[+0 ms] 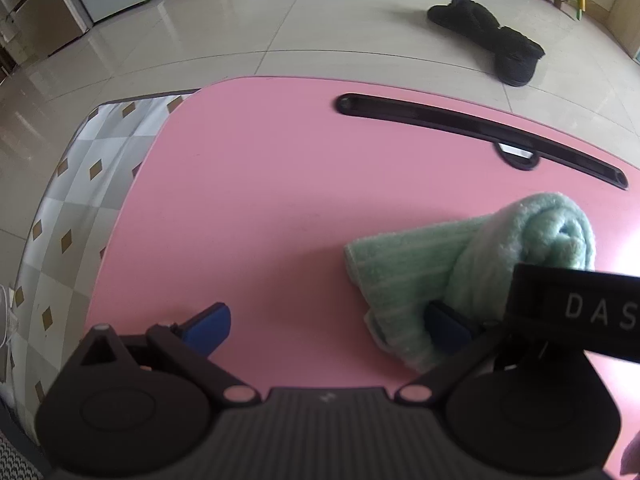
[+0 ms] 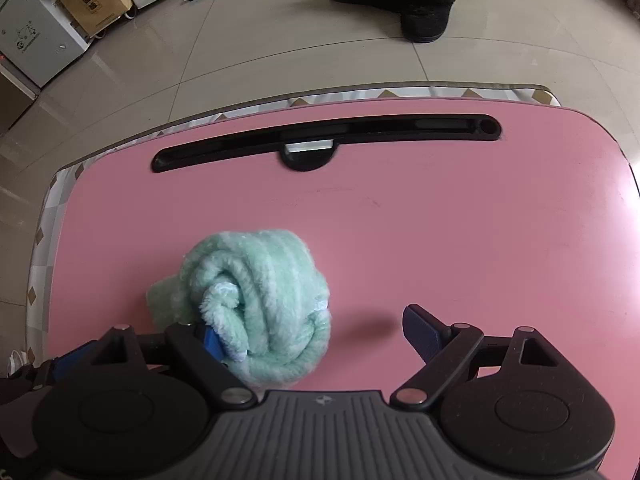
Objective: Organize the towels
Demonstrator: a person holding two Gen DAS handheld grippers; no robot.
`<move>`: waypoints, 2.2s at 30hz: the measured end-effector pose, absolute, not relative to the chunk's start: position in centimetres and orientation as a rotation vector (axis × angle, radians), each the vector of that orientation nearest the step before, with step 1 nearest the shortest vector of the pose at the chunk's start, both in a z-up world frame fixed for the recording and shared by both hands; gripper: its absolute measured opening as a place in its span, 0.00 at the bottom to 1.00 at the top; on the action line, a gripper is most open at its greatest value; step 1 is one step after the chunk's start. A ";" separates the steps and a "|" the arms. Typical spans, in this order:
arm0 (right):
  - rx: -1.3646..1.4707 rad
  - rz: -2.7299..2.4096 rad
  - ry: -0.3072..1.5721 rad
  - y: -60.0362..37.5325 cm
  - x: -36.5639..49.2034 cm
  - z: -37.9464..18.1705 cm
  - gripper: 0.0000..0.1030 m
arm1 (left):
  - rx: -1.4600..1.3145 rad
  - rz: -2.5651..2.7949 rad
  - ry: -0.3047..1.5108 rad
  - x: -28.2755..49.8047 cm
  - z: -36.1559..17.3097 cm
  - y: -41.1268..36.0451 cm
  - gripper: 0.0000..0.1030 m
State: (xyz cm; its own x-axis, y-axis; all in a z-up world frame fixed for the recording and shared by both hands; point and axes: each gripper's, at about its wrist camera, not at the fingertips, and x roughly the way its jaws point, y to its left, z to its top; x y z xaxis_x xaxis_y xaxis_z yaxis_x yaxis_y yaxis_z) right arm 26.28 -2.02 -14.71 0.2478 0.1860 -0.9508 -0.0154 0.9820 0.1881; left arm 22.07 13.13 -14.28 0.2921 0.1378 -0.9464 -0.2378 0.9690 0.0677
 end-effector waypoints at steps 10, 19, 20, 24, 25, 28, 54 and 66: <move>0.142 0.182 1.314 0.8 26.5 -14.8 0.84 | -0.117 0.314 1.247 21.7 -14.2 15.9 1.00; 0.146 0.212 1.307 3.5 26.9 -15.0 0.84 | -0.149 0.372 1.245 21.6 -14.2 18.8 1.00; 0.146 0.216 1.304 3.8 27.0 -15.0 0.84 | -0.152 0.377 1.244 21.6 -14.2 19.1 1.00; 0.138 0.228 1.294 4.9 27.1 -15.0 0.84 | -0.165 0.403 1.241 21.6 -14.2 20.2 1.00; 0.137 0.230 1.291 5.2 27.2 -15.0 0.84 | -0.170 0.410 1.240 21.6 -14.2 20.5 1.00; 0.133 0.238 1.282 6.0 27.2 -15.0 0.84 | -0.179 0.432 1.235 21.5 -14.2 21.3 1.00; 0.114 0.288 1.199 11.2 27.3 -14.1 0.84 | -0.194 0.573 1.181 21.9 -14.3 25.7 1.00; 0.136 0.261 1.196 9.6 27.6 -13.5 0.84 | -0.214 0.593 1.180 22.5 -14.4 25.4 1.00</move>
State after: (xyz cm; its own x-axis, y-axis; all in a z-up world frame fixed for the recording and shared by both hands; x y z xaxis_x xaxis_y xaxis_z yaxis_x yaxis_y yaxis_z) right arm 27.63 9.55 -13.47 0.3404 0.2708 -0.9004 -0.1281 0.9621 0.2409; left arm 22.54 25.43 -14.45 0.2501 0.3228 -0.9128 -0.5401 0.8290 0.1451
